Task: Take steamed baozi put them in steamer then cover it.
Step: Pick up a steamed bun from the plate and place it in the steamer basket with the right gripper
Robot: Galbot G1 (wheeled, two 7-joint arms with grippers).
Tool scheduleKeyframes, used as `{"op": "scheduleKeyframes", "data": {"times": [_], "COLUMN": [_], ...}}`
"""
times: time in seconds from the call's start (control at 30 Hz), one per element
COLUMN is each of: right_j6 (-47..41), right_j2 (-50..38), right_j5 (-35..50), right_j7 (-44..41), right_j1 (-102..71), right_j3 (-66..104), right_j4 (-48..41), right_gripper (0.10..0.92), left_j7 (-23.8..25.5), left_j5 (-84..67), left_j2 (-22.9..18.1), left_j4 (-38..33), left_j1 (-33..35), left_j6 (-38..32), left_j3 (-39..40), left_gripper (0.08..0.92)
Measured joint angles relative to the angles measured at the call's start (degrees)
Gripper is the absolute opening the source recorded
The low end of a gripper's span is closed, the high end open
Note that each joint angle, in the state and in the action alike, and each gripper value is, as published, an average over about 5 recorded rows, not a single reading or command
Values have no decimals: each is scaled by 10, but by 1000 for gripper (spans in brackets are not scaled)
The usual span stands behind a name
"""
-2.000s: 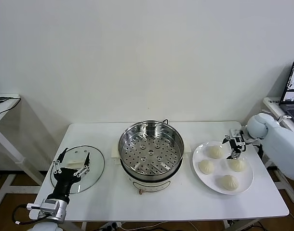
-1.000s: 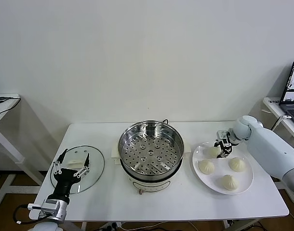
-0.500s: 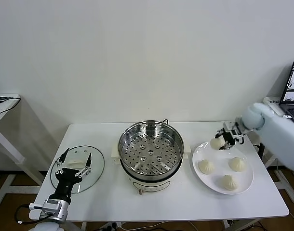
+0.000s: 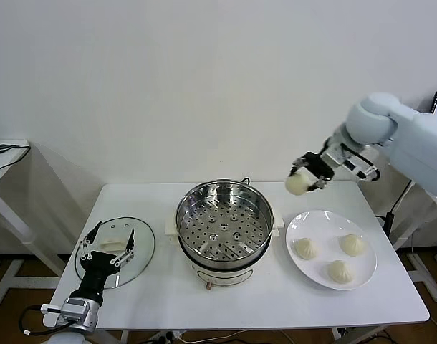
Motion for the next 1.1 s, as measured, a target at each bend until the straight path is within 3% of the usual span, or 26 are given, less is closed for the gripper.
{"op": "scheduleKeyframes", "data": {"times": [0.57,1.1], "right_j6": [117,147], "right_j2": [182,249], "right_j5": [-45,-90], "right_j7": [45,68], "right_j1": [-12,-101], "right_j3": [-53,-36], "right_j4": [-95,-184], "right_gripper": [644,645], "left_j7": [8,12], "left_j5": [2,4], "left_j2": [13,14], "left_j4": [5,12], "left_j1": [4,4], "left_j6": [0,-1], "left_j3": [-13,-16], "left_gripper": [823,823]}}
